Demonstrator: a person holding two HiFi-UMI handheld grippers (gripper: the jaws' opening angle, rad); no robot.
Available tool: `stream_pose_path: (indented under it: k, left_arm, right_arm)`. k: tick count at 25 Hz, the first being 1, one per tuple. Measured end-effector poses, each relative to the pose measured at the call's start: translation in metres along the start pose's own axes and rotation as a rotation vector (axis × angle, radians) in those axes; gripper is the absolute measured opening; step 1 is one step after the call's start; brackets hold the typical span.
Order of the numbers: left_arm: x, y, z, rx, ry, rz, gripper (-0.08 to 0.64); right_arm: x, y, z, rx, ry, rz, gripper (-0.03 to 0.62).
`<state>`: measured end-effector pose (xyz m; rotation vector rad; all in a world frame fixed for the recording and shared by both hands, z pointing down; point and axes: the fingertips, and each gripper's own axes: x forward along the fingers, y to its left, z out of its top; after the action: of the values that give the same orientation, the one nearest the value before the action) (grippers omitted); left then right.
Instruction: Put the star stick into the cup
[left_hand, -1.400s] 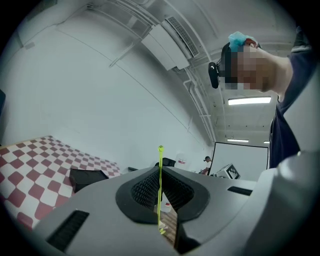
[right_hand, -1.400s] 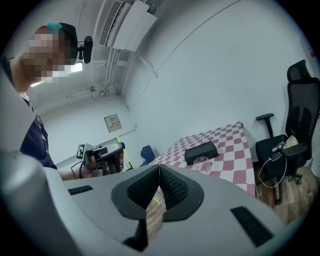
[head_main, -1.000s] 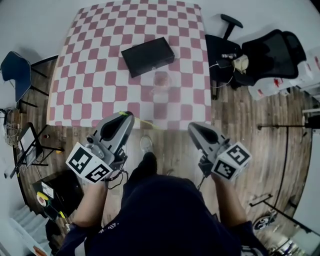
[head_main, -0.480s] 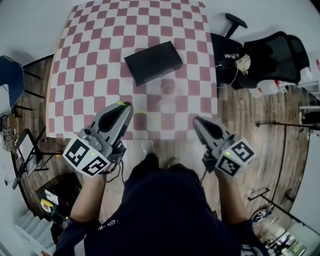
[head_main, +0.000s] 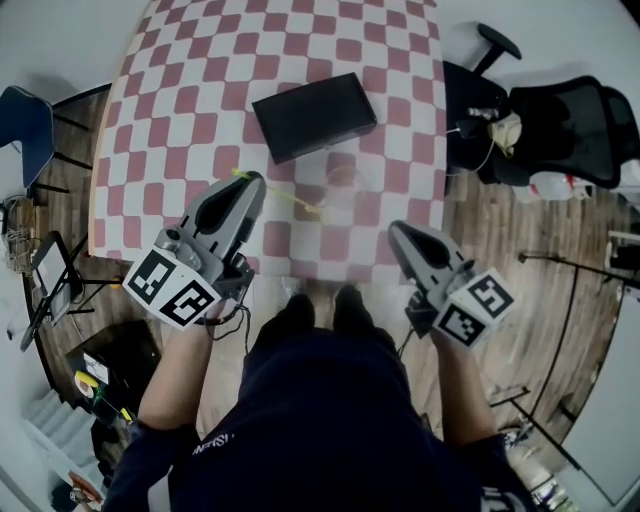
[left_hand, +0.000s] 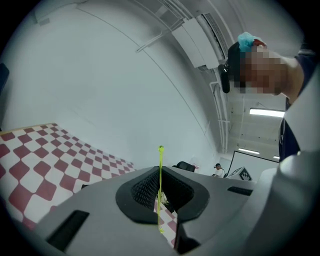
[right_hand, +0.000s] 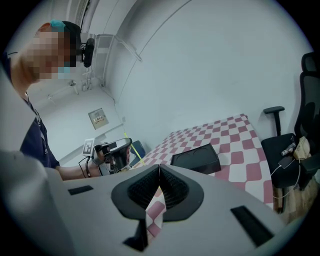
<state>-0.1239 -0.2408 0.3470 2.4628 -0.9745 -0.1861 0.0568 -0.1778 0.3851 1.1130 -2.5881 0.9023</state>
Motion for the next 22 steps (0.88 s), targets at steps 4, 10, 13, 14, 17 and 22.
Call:
stream_pose_path:
  k: [4, 10, 13, 14, 17, 22]
  left_arm:
    - [0.016, 0.013, -0.008, -0.061, -0.017, 0.086, 0.037]
    - [0.043, 0.034, -0.035, -0.133, -0.019, 0.194, 0.037]
    - [0.056, 0.044, -0.053, -0.183, -0.015, 0.24, 0.037]
    - [0.061, 0.047, -0.06, -0.191, -0.01, 0.253, 0.037]
    - [0.073, 0.053, -0.077, -0.201, 0.012, 0.28, 0.038]
    - [0.085, 0.062, -0.104, -0.213, 0.05, 0.31, 0.038]
  right_arm:
    - [0.002, -0.02, 0.0, 0.008, 0.032, 0.053, 0.017]
    - [-0.002, -0.061, -0.001, 0.024, 0.065, 0.084, 0.017]
    - [-0.006, -0.077, -0.007, 0.046, 0.084, 0.093, 0.017]
    - [-0.006, -0.082, -0.01, 0.055, 0.09, 0.096, 0.017]
    - [-0.008, -0.094, -0.016, 0.075, 0.108, 0.103, 0.017]
    - [-0.009, -0.106, -0.024, 0.087, 0.137, 0.113, 0.017]
